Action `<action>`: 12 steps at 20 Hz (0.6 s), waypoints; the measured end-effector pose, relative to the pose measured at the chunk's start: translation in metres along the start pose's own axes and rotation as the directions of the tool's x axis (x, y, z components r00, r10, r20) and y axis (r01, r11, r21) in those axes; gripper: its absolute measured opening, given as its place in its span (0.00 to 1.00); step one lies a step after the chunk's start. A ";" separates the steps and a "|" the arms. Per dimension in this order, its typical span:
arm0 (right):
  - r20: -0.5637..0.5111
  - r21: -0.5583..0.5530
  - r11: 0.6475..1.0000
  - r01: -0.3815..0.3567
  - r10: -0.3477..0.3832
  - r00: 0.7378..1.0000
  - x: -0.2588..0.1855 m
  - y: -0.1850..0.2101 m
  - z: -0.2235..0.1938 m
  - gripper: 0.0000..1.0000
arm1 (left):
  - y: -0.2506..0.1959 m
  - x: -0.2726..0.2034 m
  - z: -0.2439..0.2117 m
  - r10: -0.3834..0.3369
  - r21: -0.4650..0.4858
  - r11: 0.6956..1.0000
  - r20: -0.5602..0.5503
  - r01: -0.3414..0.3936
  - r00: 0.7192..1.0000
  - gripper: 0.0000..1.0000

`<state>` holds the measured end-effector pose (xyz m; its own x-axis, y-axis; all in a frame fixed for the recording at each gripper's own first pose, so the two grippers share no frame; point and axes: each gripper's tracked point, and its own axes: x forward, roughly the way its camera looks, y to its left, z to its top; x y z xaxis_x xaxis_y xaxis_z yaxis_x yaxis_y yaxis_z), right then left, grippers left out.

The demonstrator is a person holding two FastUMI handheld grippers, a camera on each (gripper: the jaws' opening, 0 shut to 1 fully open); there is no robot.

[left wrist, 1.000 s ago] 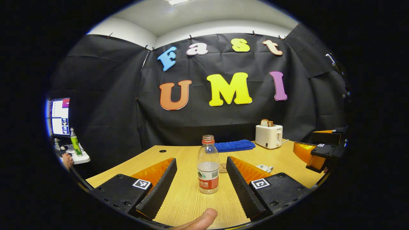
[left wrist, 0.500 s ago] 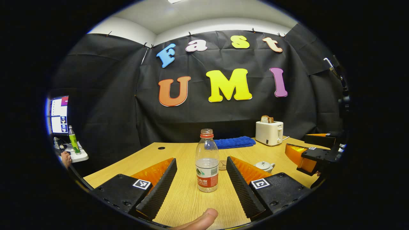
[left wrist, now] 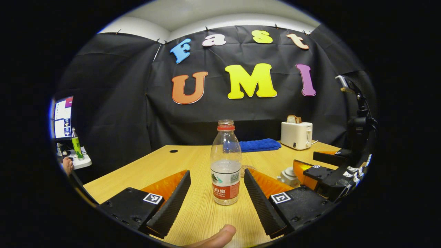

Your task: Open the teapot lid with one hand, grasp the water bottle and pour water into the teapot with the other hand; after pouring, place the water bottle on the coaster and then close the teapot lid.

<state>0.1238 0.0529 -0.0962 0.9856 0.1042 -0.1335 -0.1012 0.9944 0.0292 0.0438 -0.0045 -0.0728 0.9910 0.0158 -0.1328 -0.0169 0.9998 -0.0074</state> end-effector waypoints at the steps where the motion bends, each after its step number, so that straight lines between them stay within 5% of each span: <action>1: -0.004 0.002 1.000 -0.011 0.011 1.000 0.005 0.004 -0.001 0.81 | 0.001 0.002 -0.003 -0.001 -0.011 1.000 -0.008 0.001 1.000 0.98; 5: -0.007 0.019 0.999 -0.050 0.050 0.999 0.014 0.014 -0.003 0.63 | 0.005 0.008 -0.004 0.003 -0.039 0.999 -0.006 -0.003 1.000 0.98; 10: -0.002 0.001 0.998 -0.066 0.066 0.998 0.015 0.018 -0.005 0.15 | 0.000 0.009 -0.006 -0.009 -0.035 0.999 0.001 0.009 1.000 0.98; 12: -0.004 0.006 0.998 -0.069 0.069 0.998 0.017 0.018 -0.004 0.08 | -0.003 0.009 -0.005 -0.015 -0.037 0.999 0.002 0.015 1.000 0.98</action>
<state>0.1385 0.0727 -0.1024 0.9757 0.1726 -0.1349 -0.1681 0.9848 0.0440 0.0518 -0.0076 -0.0793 0.9914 0.0008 -0.1306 -0.0069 0.9989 -0.0458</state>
